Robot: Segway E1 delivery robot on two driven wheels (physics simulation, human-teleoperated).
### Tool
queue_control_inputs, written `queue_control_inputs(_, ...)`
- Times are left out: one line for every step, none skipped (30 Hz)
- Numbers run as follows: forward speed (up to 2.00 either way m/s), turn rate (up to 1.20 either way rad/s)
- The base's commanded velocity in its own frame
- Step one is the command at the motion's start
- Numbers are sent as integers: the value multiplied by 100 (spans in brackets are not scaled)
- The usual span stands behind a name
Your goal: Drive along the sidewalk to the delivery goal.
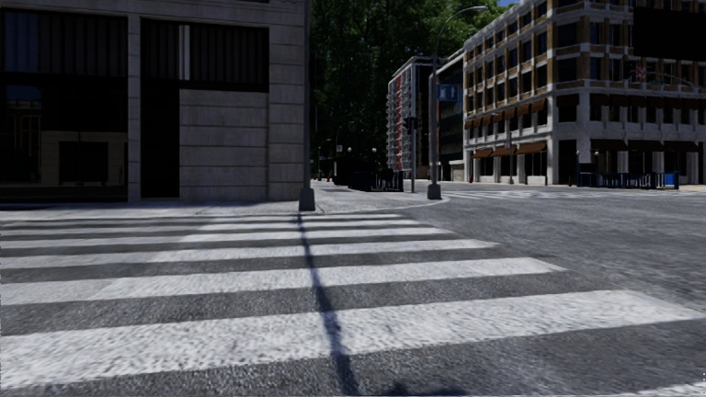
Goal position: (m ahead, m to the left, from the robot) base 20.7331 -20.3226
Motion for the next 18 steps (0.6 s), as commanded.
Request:
queue_control_inputs(200, -12)
queue_control_inputs(200, -12)
queue_control_inputs(200, -12)
queue_control_inputs(200, -12)
queue_control_inputs(200, -12)
queue_control_inputs(200, -12)
queue_control_inputs(200, -12)
queue_control_inputs(200, -12)
queue_control_inputs(200, -12)
queue_control_inputs(200, -12)
queue_control_inputs(200, -12)
queue_control_inputs(200, -12)
queue_control_inputs(200, -12)
queue_control_inputs(200, -12)
queue_control_inputs(200, -12)
queue_control_inputs(200, -12)
queue_control_inputs(200, -12)
queue_control_inputs(200, -12)
